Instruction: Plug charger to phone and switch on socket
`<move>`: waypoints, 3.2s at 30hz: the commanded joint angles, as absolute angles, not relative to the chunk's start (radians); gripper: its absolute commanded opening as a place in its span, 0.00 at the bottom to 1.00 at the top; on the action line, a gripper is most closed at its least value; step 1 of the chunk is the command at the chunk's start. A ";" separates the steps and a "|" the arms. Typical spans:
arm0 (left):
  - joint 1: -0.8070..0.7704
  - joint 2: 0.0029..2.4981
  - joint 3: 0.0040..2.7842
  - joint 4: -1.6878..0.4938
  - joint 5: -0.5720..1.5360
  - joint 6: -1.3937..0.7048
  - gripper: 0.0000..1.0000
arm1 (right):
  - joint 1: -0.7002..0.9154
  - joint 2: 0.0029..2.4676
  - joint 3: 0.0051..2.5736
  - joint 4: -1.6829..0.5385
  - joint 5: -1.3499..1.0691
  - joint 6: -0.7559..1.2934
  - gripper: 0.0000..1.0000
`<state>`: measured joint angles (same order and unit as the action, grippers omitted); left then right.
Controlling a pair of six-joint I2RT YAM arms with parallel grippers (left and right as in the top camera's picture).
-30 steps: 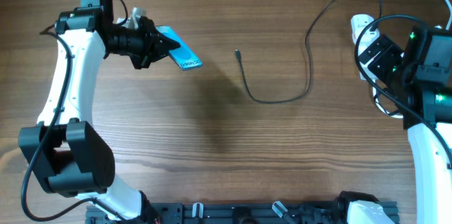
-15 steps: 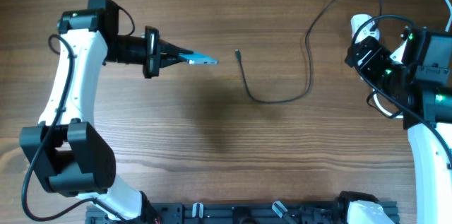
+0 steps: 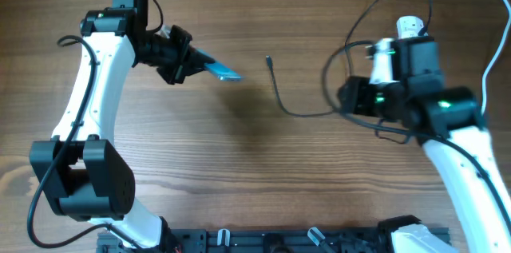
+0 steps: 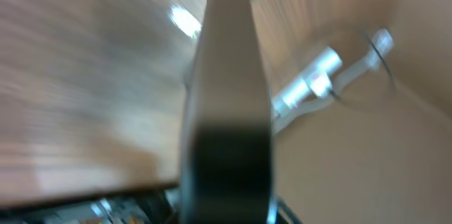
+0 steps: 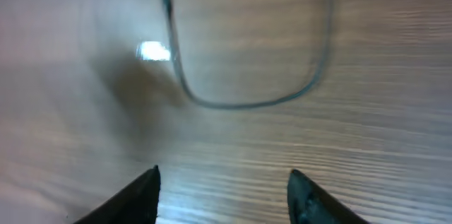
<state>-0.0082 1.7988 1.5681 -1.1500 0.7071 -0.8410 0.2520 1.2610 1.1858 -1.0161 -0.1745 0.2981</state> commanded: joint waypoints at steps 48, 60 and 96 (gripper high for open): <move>-0.005 1.769 1.576 -1.079 0.418 -0.659 0.04 | 0.504 2.025 1.376 -0.937 -0.059 0.053 0.24; 0.146 1.769 1.576 -0.949 0.822 -0.661 0.04 | 0.500 2.023 1.462 -0.886 -0.117 0.054 0.56; 0.232 1.769 1.576 -0.958 1.058 -0.624 0.04 | 0.499 2.024 1.319 -0.714 -0.127 0.097 0.16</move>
